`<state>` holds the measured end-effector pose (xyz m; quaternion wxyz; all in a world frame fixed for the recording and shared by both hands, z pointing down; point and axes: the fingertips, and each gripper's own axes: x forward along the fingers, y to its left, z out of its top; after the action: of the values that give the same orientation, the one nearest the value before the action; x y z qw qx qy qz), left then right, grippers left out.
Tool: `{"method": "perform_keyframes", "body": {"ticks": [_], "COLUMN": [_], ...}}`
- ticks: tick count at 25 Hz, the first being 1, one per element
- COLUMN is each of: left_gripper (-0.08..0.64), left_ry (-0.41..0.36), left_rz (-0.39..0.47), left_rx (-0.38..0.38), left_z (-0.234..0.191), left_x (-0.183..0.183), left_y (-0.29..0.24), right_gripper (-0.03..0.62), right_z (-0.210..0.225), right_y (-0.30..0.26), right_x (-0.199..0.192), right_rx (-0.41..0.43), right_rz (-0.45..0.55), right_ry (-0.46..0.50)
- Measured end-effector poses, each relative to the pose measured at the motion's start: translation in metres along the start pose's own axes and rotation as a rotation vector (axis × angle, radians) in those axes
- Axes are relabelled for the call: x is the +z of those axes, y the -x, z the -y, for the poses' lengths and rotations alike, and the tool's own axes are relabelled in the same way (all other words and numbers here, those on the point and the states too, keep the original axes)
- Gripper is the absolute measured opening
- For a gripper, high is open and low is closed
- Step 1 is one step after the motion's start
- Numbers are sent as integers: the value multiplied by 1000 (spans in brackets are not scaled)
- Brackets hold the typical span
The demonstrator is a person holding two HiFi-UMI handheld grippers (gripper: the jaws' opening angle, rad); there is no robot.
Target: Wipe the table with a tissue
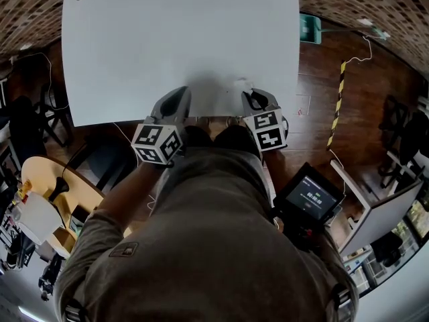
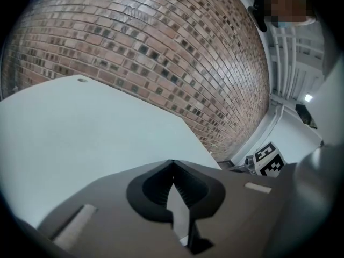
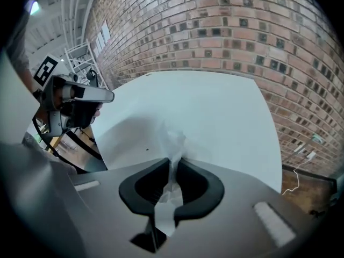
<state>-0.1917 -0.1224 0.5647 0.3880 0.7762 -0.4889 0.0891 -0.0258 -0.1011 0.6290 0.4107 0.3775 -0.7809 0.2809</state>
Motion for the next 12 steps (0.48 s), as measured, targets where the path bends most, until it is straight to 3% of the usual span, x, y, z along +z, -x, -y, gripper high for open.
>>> {"method": "perform_keyframes", "body": {"ticks": [7, 12], "left_gripper": [2, 2], "left_ry": [0, -10], "left_rz": [7, 5], "left_rx": [11, 14], "left_z": [-6, -3], "left_x": [7, 10], "left_y": [5, 3], "right_gripper": [54, 54], "right_z": [-41, -29], "right_y": [-10, -9], "right_x": [10, 10], "right_rx": [84, 75], "right_rz": [-1, 6], "right_ry": [47, 30]}}
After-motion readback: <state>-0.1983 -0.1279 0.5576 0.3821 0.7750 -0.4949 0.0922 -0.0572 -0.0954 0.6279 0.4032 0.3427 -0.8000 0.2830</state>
